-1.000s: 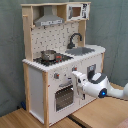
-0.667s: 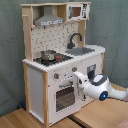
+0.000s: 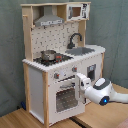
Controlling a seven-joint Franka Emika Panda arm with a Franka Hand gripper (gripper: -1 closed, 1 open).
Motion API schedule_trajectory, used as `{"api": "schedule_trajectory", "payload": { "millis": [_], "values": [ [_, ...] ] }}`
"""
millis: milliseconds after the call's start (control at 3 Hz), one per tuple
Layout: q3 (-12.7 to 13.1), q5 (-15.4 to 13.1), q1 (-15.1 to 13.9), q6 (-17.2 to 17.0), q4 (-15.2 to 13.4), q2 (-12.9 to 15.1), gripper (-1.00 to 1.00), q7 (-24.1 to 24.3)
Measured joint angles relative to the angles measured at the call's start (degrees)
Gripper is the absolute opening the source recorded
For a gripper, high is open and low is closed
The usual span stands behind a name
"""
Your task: Play with the kitchen
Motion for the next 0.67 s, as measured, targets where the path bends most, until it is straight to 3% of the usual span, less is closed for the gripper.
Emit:
{"api": "schedule_trajectory", "payload": {
  "millis": [667],
  "values": [
    [1.7, 3.5, 2.2, -10.8, 3.0, 0.7, -1.00, 0.0]
  ]
}}
